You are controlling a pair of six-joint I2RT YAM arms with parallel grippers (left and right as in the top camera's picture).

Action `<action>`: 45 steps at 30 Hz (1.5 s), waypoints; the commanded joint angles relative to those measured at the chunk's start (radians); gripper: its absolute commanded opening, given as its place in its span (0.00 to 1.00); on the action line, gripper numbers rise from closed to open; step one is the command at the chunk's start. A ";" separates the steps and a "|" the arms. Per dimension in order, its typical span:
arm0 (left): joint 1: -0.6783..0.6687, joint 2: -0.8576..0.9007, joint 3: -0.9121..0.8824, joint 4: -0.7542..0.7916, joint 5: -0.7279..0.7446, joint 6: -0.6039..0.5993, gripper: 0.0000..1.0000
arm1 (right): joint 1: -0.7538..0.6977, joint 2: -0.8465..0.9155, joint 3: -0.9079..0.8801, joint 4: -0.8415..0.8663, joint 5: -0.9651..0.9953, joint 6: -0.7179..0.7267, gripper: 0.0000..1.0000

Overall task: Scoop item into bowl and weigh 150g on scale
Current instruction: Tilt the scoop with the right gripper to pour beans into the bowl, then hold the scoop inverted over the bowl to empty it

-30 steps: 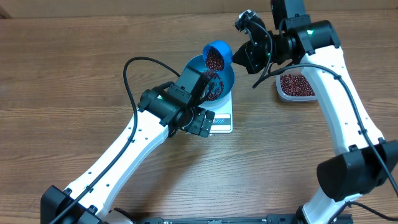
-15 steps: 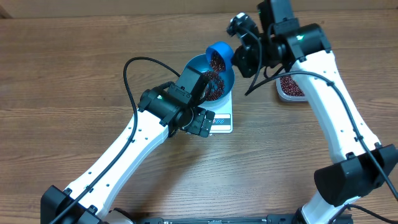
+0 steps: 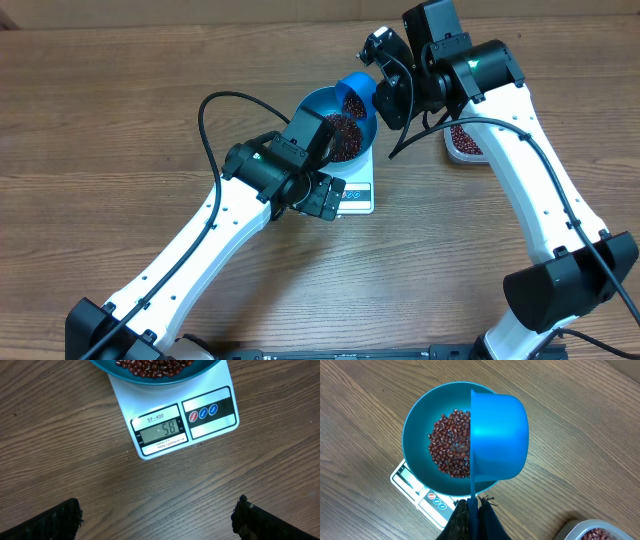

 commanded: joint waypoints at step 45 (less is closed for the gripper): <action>0.004 -0.024 0.006 0.001 0.007 -0.002 1.00 | 0.107 -0.035 0.036 0.032 0.116 -0.023 0.04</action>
